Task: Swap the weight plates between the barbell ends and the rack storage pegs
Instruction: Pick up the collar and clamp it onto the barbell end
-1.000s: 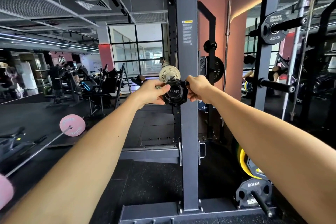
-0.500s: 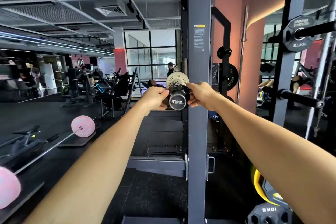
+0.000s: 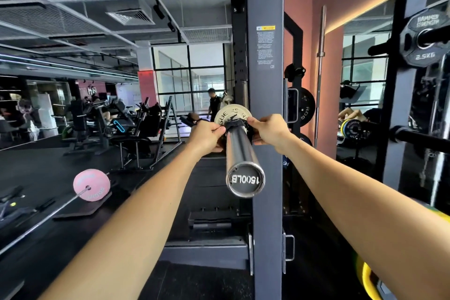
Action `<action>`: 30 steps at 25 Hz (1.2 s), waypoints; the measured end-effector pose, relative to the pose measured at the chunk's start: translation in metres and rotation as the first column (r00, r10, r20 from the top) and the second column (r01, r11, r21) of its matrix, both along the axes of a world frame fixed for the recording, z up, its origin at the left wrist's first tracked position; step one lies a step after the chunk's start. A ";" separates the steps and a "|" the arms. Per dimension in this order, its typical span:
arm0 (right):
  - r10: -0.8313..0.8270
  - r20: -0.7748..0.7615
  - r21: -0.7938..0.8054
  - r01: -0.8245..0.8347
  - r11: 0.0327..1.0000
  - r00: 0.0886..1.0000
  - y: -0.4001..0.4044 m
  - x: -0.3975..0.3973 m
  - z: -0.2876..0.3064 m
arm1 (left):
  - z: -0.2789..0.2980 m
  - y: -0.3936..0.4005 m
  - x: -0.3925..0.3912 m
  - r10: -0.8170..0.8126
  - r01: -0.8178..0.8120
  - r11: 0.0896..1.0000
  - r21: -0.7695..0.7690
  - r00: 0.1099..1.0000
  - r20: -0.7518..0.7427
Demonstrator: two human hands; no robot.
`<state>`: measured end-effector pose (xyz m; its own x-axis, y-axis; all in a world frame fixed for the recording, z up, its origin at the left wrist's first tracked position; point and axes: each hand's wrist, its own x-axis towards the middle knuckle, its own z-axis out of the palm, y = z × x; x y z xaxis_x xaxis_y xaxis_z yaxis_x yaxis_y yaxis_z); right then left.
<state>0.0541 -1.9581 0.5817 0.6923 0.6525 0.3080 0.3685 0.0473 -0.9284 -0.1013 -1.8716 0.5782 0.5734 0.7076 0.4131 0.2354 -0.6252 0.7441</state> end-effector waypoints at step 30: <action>0.169 0.518 -0.340 0.020 0.940 0.838 0.091 0.056 0.036 | 0.013 0.104 0.088 0.056 -0.041 0.986 -0.159 0.994 0.093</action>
